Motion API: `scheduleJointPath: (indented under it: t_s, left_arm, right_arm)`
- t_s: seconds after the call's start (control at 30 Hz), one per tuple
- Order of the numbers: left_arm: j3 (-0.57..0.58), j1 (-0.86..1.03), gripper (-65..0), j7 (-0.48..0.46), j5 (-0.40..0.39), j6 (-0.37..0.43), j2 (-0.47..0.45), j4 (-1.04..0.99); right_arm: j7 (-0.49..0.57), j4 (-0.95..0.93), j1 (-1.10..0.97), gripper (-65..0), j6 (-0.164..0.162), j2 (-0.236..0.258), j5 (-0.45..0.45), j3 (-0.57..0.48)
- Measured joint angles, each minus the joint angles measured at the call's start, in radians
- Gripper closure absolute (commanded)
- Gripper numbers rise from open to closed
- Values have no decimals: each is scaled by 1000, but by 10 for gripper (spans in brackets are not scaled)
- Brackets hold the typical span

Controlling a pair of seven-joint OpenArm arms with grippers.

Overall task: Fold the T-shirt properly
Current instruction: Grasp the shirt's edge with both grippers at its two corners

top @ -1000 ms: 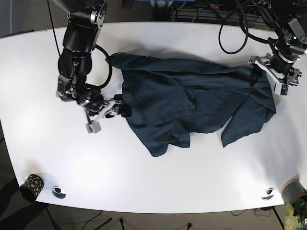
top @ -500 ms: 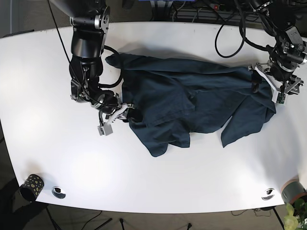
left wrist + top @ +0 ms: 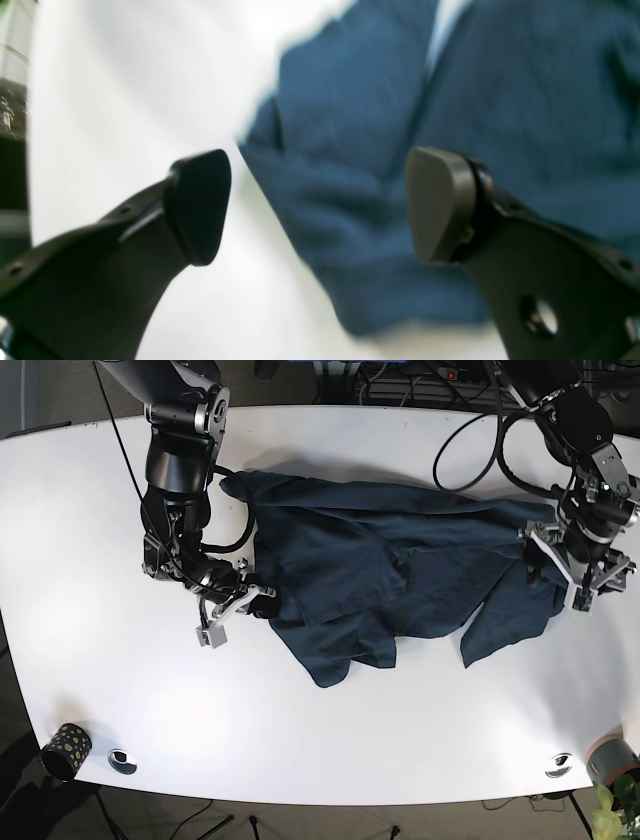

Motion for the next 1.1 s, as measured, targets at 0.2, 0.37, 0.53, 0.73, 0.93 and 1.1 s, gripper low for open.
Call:
scheduleJointPath:
  t_s: [0.2,0.37,0.53,0.73,0.93,1.1]
  left_arm:
    - [67,-166,-510,-6,-2,207,-3,-195]
    - [71,-304,-510,-5,-1,240,-2,-399]
    - [75,-444,-510,-71,3,243,-5,-635]
    - [212,-534,-510,-179,-7,244,-43,-903]
    - [256,-609,-510,-311,-2,244,-53,-1133]
    - [318,-655,-510,-409,4,249,-88,-1318]
  right_arm:
    - [-7,53,-35,0,-3,0,-4,-2]
    - [-65,183,-96,0,-4,0,-13,-2]
    - [-90,291,-135,0,0,0,-1,-2]
    - [-102,368,-176,0,-5,0,-2,-2]
    - [-113,386,-185,0,-1,0,-2,-1]
    - [-110,388,-194,0,0,0,1,-1]
